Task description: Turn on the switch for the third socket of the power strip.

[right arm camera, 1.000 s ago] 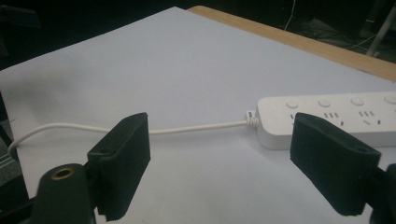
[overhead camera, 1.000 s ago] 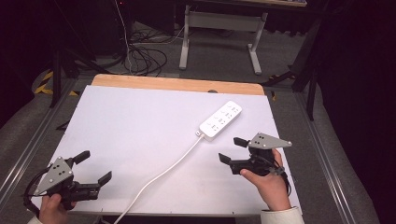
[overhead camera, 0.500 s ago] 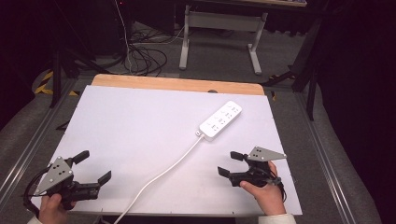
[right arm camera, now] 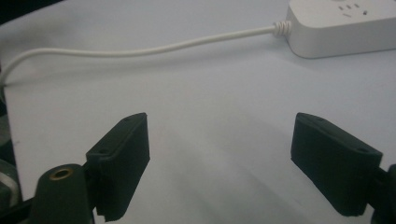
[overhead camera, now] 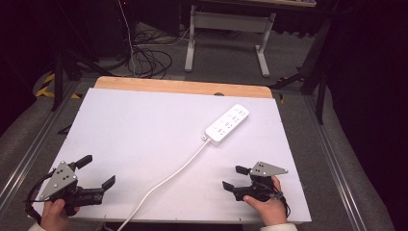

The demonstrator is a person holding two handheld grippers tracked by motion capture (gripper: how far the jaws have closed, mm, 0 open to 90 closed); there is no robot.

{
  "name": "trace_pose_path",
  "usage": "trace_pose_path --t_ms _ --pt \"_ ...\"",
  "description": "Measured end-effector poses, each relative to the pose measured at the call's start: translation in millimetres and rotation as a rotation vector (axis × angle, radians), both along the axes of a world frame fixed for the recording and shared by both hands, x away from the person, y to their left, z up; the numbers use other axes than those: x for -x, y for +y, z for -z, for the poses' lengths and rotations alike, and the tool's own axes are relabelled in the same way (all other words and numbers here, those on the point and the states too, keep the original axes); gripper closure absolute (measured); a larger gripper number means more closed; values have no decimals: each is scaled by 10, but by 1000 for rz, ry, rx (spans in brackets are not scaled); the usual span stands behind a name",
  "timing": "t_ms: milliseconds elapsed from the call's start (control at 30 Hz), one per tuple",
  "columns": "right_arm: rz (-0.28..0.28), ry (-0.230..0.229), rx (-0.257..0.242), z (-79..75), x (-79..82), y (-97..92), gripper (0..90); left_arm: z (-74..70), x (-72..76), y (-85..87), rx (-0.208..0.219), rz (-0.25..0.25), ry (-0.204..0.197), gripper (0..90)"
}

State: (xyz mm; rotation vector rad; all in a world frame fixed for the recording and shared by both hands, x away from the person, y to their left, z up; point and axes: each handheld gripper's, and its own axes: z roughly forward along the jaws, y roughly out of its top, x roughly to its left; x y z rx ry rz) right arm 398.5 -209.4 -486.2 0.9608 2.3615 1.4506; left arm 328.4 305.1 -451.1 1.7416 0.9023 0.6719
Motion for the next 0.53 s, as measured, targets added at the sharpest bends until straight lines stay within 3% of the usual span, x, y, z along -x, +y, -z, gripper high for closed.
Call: trace_pose_path --t_ms 133,267,333,433,533 --pt "9 -2 50 30 -11 13 201 13 -6 -1 -4 -12 -4 17" --pt "51 -25 64 -6 -6 8 201 24 -11 -4 -17 -18 -6 17" --pt "53 -27 51 -16 -5 -4 195 42 -22 -15 -19 -24 -2 16" --pt "24 -5 -13 -28 -8 -14 178 54 -29 -15 -21 -23 -9 16" --pt "16 -24 2 -47 2 -3 178 78 -41 -26 -16 -20 -17 16"
